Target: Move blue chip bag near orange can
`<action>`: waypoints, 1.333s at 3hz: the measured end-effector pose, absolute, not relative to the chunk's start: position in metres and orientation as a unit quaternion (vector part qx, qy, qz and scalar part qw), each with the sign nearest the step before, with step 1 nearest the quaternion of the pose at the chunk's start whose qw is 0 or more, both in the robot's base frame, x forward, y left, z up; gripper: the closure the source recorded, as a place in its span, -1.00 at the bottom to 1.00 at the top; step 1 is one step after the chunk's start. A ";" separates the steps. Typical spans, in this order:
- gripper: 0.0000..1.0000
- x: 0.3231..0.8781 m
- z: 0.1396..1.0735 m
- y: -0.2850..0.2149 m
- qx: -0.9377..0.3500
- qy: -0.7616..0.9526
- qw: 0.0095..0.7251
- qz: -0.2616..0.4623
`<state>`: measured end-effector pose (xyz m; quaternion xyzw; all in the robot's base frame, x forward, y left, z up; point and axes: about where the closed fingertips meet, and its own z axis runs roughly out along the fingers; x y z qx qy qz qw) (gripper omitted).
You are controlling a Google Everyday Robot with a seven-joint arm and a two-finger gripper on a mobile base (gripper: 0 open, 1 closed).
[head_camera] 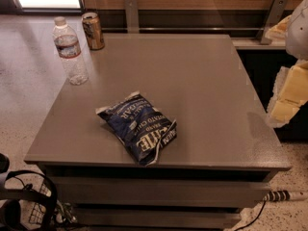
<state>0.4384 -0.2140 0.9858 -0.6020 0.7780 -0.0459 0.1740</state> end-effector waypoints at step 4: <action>-1.00 0.508 0.943 -0.122 -0.528 0.833 0.157 0.042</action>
Offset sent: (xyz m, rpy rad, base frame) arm 0.0534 0.0461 -0.0122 0.1004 0.0964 0.0063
